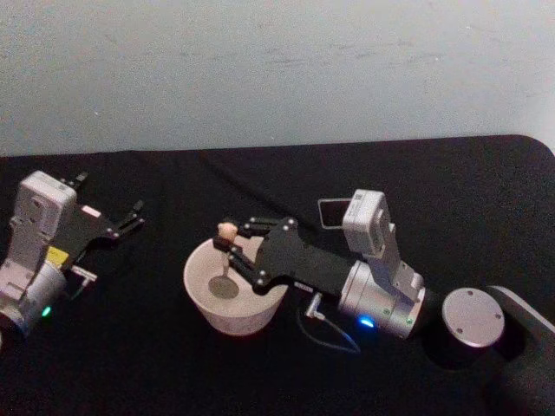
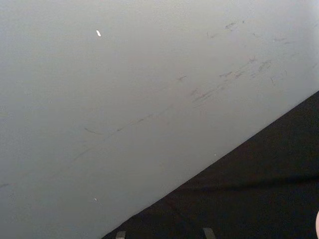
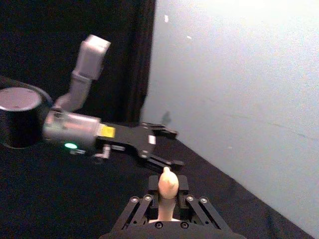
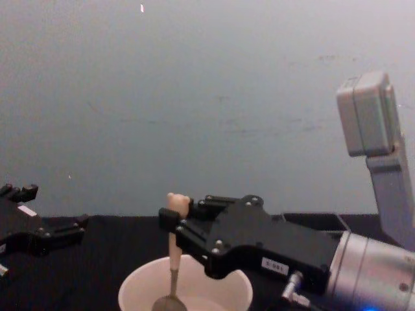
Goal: Pick up the stirring spoon with one hand, stir inside the cup, then place it back in its original position.
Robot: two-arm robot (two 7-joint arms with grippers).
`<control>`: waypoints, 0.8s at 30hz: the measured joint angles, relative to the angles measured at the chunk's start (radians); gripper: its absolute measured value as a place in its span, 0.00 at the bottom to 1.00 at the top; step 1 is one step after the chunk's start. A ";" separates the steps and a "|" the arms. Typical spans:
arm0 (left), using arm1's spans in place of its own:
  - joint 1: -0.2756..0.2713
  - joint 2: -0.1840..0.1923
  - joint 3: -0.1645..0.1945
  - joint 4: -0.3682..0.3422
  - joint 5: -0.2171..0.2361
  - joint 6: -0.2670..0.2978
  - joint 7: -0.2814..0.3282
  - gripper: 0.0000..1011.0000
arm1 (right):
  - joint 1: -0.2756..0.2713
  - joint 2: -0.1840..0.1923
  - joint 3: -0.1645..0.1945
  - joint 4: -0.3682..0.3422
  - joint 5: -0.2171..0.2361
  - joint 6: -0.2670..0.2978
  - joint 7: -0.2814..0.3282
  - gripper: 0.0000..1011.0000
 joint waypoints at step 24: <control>0.000 0.000 0.000 0.000 0.000 0.000 0.000 0.99 | -0.021 0.027 0.067 -0.004 -0.016 0.003 -0.029 0.21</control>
